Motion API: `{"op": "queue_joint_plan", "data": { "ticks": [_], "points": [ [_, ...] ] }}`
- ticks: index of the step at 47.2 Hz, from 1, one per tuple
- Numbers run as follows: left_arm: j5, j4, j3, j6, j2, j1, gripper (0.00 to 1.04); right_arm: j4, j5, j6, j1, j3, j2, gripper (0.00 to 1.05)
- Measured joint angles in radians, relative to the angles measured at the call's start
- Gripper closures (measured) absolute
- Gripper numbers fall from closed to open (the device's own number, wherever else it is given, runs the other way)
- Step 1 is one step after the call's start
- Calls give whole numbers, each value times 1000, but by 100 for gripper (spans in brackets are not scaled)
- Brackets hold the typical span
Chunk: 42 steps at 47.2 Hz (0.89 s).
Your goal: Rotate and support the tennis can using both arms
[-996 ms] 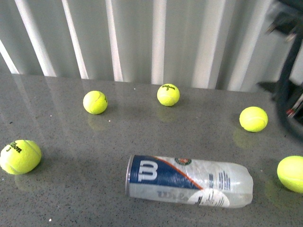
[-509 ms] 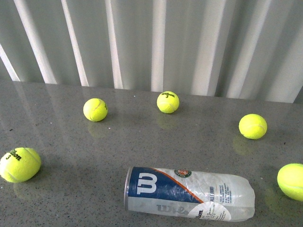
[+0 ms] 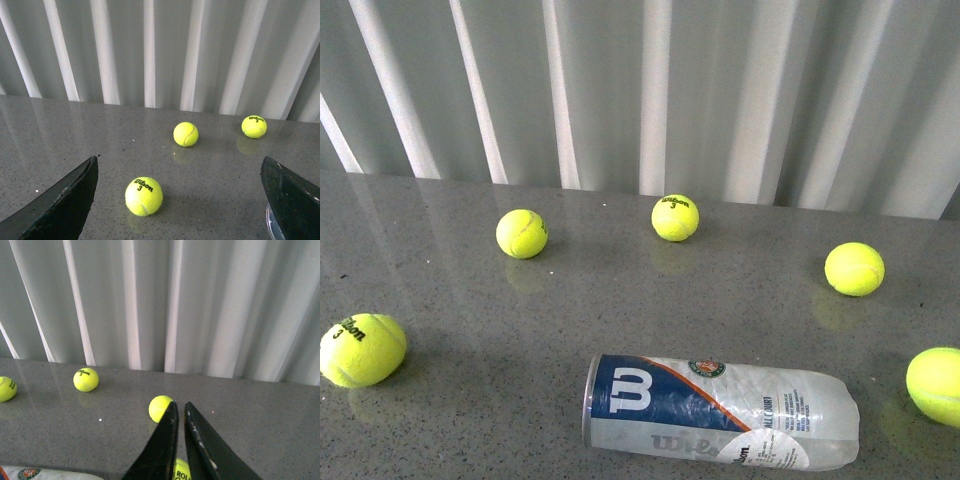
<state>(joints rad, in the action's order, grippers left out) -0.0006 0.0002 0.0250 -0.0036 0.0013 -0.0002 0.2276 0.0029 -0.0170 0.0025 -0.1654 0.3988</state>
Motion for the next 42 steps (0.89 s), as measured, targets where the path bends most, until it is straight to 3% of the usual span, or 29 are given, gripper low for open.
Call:
{"op": "queue_joint_plan", "data": {
  "ticks": [1, 42],
  "points": [
    [0, 0, 0, 0, 0, 0, 7, 0, -1, -1, 0, 7, -6, 102],
    [0, 0, 0, 0, 0, 0, 7, -68, -1, 4, 0, 127, -199, 101]
  ]
}}
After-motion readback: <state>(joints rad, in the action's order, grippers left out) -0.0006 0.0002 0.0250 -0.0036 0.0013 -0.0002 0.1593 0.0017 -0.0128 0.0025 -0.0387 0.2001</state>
